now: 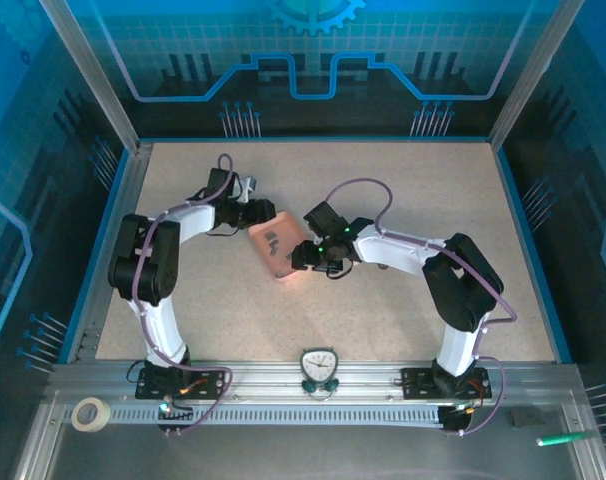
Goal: Load the staples into the stapler
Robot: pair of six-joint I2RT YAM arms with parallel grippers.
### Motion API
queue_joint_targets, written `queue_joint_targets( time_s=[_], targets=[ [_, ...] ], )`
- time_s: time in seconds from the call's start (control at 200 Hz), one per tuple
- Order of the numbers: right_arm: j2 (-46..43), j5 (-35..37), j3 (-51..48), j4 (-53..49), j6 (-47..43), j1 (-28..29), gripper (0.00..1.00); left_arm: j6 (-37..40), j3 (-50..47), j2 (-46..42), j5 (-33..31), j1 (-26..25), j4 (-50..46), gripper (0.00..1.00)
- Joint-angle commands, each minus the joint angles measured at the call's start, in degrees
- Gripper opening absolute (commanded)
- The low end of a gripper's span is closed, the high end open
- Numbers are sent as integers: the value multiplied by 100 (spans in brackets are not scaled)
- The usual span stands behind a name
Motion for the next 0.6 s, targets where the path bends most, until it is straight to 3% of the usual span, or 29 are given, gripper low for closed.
queue_joint_targets(
  time_s=[0.0, 0.595],
  targets=[
    [171, -145, -18, 200, 71, -93, 59, 193, -295, -442, 220, -10, -209, 56],
    [735, -55, 628, 278, -355, -227, 58, -4, -1719, -1729, -126, -229, -538, 56]
  ],
)
